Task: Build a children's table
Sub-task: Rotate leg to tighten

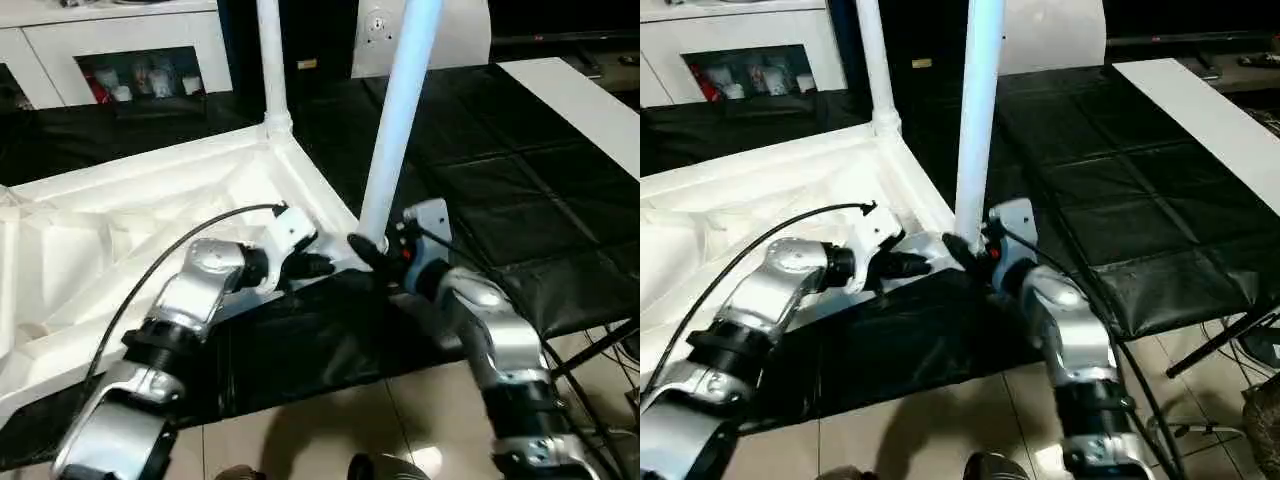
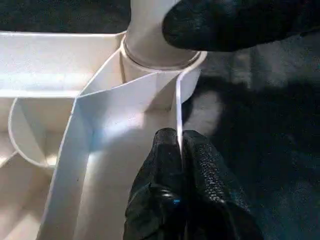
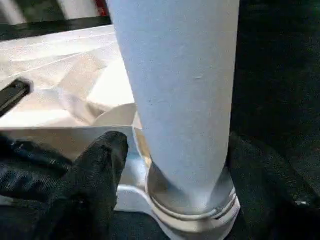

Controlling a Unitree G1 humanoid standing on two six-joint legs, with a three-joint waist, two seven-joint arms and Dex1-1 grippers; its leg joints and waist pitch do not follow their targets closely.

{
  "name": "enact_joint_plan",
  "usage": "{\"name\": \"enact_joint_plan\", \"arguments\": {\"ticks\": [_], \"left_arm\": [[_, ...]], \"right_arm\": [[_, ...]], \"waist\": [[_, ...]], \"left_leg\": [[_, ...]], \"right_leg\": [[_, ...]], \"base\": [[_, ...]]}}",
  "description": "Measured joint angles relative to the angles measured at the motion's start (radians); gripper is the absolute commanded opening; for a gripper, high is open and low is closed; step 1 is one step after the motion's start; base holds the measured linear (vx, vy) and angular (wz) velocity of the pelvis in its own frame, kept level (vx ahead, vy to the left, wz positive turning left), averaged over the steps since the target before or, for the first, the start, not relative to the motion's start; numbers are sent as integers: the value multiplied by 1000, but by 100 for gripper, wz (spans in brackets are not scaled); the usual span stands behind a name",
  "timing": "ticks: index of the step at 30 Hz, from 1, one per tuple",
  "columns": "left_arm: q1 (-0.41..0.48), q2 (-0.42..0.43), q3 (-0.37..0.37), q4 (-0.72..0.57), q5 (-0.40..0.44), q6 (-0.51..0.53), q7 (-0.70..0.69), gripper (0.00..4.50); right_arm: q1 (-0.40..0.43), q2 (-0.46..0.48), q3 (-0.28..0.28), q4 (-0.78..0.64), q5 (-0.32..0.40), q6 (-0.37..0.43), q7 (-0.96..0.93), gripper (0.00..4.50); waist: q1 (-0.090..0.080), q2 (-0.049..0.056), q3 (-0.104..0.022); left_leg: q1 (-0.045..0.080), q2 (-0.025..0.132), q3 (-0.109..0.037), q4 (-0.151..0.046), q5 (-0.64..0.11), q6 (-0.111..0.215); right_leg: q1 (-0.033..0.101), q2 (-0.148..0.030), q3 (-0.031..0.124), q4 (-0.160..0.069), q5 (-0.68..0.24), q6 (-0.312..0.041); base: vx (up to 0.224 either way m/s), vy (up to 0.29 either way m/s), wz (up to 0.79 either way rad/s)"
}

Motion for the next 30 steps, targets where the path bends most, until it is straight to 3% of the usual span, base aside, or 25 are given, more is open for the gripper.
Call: {"name": "enact_joint_plan", "arguments": {"ticks": [2,8,15,18,24,30], "left_arm": [[9,34,-15,1,-4,-43,-60,0],[22,102,-62,13,-34,-150,-264,0],[11,128,-92,41,-43,-204,-382,0],[1,138,-110,58,-44,-237,-433,0],[-16,150,-136,78,-46,-276,-508,0],[-20,156,-146,80,-46,-291,-526,0]], "right_arm": [[5,-57,23,0,6,-18,82,377],[5,-208,78,13,41,-96,364,424],[-13,-308,122,53,61,-161,571,424],[-31,-354,131,75,83,-169,685,424],[-56,-371,164,104,119,-184,832,360],[-64,-372,180,124,121,-190,876,315]], "waist": [[5,0,0],[42,-1,-1],[55,-4,-1],[69,-4,-2],[84,-8,-3],[87,-9,-2]], "left_leg": [[0,0,0,1,1,-2],[1,1,1,2,2,-2],[0,1,2,5,2,-1],[0,2,2,6,2,-2],[0,4,3,7,2,-1],[0,4,3,8,2,-2]], "right_leg": [[0,0,0,0,1,0],[2,-1,0,1,2,0],[3,-1,0,2,2,0],[3,-1,-1,2,2,0],[4,-1,-2,2,2,1],[3,-1,-2,3,2,1]], "base": [[0,0,0],[0,0,0],[0,0,0],[0,0,0],[0,0,0],[0,0,0]]}}
